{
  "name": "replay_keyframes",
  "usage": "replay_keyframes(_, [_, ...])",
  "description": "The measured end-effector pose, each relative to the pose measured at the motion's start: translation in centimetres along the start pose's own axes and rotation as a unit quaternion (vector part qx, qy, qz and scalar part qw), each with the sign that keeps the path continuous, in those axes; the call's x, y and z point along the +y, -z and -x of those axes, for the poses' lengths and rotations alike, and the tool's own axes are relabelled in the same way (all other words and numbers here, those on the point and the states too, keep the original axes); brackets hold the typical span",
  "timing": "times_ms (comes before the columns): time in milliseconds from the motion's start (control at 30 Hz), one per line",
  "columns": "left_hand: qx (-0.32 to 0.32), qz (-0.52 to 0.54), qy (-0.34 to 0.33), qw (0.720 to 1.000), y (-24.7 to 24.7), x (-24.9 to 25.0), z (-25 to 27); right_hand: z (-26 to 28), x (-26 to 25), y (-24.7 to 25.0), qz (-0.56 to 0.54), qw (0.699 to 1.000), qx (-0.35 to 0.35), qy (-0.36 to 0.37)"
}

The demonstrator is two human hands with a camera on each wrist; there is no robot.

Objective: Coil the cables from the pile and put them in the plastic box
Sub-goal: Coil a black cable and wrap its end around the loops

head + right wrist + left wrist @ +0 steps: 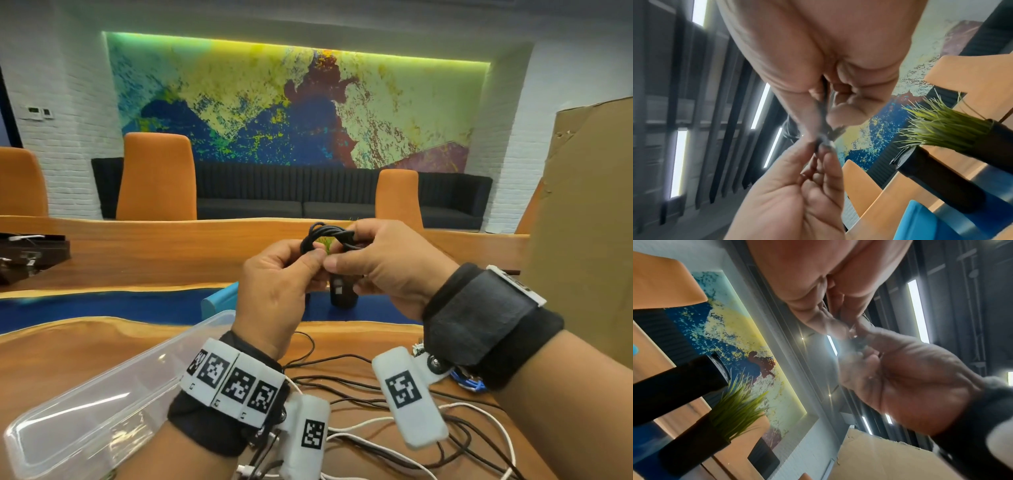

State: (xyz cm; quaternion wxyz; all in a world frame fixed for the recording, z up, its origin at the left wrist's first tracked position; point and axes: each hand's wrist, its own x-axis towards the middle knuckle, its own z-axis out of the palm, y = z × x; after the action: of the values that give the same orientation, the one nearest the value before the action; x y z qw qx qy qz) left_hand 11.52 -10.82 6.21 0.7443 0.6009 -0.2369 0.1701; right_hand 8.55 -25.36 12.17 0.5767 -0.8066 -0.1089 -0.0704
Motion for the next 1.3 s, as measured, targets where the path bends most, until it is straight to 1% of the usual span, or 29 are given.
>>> replay_keyframes(133, [0.018, -0.003, 0.009, 1.0, 0.4, 0.0, -0.3, 0.6, 0.1, -0.7, 0.065, 0.997, 0.032, 0.036])
replay_keyframes(267, [0.003, 0.0, 0.002, 1.0, 0.3, 0.3, -0.2, 1.2, -0.4, -1.3, 0.123, 0.987, 0.051, 0.088])
replay_keyframes(333, [0.007, 0.006, 0.005, 1.0, 0.4, 0.2, -0.2, 1.3, -0.5, -1.4, 0.142, 0.984, 0.056, 0.088])
replay_keyframes(400, [0.012, 0.007, 0.007, 1.0, 0.5, 0.2, -0.2, 1.2, -0.3, -1.7, 0.175, 0.979, 0.074, 0.077])
replay_keyframes(433, [0.013, 0.005, 0.008, 1.0, 0.4, 0.2, -0.1, 1.1, -0.1, -1.8, 0.174, 0.979, 0.085, 0.069])
replay_keyframes(500, [0.02, 0.01, 0.02, 1.0, 0.4, 0.2, -0.1, 1.1, 0.1, -1.7, 0.095, 0.99, 0.098, 0.04])
replay_keyframes(567, [0.05, 0.046, 0.058, 0.996, 1.0, 0.1, -0.5, 1.6, -0.1, -1.2, 0.01, 0.997, 0.082, 0.006])
replay_keyframes(600, [0.071, 0.08, 0.086, 0.991, 1.4, 0.1, -0.7, 2.1, -0.2, -0.9, -0.007, 0.998, 0.064, 0.002])
replay_keyframes(667, [0.099, 0.157, 0.131, 0.974, 1.9, 0.3, -1.1, 3.4, -0.3, -0.7, 0.0, 1.0, 0.009, 0.015])
replay_keyframes(700, [0.1, 0.185, 0.143, 0.967, 1.9, 0.4, -1.2, 4.0, -0.2, -0.9, 0.014, 1.0, -0.018, 0.021])
replay_keyframes(767, [0.078, 0.225, 0.16, 0.958, 1.5, 0.7, -1.0, 4.6, 0.4, -1.5, 0.041, 0.998, -0.046, 0.025])
replay_keyframes(867, [0.013, 0.242, 0.201, 0.949, 1.0, 1.5, -0.7, 3.9, 1.6, -1.6, 0.113, 0.992, -0.049, 0.026])
replay_keyframes(1033, [-0.136, 0.167, 0.25, 0.944, 1.7, 2.3, -0.3, 1.6, 1.8, 0.6, 0.153, 0.986, -0.06, 0.014])
replay_keyframes(1100, [-0.177, 0.12, 0.251, 0.944, 1.7, 2.4, -0.2, 1.3, 1.5, 1.2, 0.182, 0.981, -0.063, 0.01])
replay_keyframes(1167, [-0.178, 0.04, 0.234, 0.955, 1.7, 2.5, -0.3, 1.1, 1.1, 1.5, 0.181, 0.983, -0.037, 0.018])
replay_keyframes(1233, [-0.165, -0.038, 0.202, 0.965, 1.4, 2.5, -0.2, 1.2, 1.0, 1.4, 0.145, 0.989, 0.019, 0.035])
replay_keyframes(1300, [-0.15, -0.065, 0.173, 0.971, 0.7, 2.4, 0.2, 1.5, 1.0, 1.1, 0.097, 0.993, 0.052, 0.04])
